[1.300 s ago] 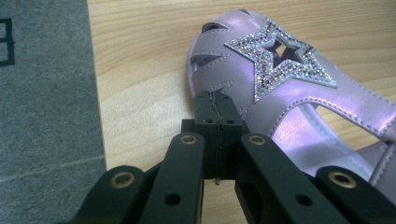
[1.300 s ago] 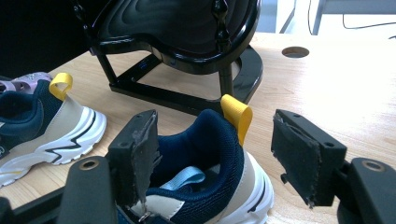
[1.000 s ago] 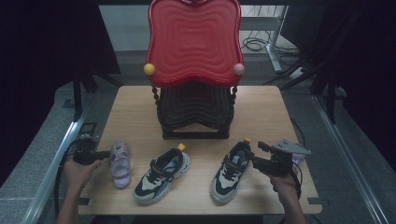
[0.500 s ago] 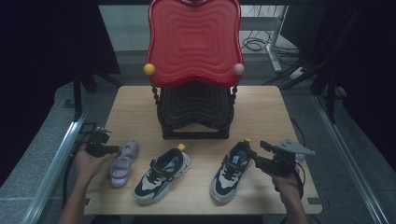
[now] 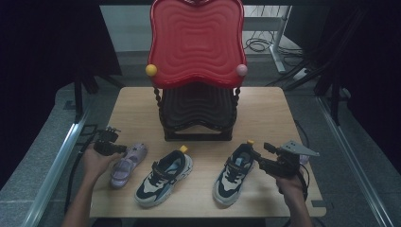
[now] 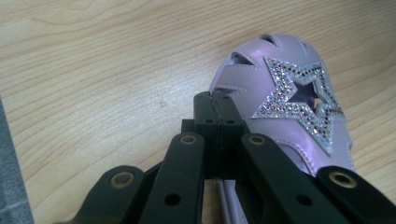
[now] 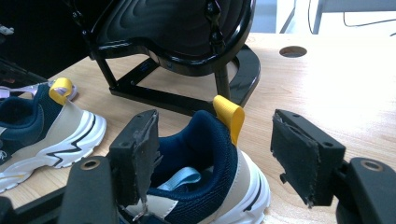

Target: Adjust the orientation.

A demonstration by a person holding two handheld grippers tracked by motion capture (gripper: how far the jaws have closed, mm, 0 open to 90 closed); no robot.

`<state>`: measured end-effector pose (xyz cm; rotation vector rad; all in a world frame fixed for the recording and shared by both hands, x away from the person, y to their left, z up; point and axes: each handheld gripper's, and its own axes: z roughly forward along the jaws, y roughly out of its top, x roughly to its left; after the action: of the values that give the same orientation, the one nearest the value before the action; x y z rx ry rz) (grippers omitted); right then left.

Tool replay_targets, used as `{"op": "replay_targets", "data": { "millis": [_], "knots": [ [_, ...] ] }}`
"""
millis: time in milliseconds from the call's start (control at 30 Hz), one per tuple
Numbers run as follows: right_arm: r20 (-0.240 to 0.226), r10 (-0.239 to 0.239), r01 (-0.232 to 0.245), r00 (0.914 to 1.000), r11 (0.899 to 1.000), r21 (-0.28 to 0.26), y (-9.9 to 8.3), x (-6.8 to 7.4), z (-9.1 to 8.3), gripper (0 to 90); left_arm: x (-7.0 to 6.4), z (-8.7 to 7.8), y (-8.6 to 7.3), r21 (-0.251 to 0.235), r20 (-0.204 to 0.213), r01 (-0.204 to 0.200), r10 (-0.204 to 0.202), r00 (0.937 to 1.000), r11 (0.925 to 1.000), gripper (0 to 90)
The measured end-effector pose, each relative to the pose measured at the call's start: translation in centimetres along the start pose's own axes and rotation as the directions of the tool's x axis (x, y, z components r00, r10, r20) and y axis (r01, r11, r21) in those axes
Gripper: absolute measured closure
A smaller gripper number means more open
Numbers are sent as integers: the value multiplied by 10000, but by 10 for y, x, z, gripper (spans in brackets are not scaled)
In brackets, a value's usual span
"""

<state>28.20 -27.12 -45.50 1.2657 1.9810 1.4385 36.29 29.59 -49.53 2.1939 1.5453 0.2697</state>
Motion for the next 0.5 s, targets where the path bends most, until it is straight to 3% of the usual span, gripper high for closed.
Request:
{"op": "replay_targets", "data": {
  "millis": [333,400,500],
  "knots": [
    [-26,141,-141,9999,9999,12,1,-5,2,332,-1,2,5,-173,306,33,-27,9995,9998,892],
    [-40,145,-145,9999,9999,9,2,-5,3,332,1,-2,4,-473,413,197,-177,9990,9987,866],
    [-52,145,-145,9999,9999,-32,2,-6,3,333,0,-10,1,-1052,192,240,-221,9996,9942,764]
  ]
}}
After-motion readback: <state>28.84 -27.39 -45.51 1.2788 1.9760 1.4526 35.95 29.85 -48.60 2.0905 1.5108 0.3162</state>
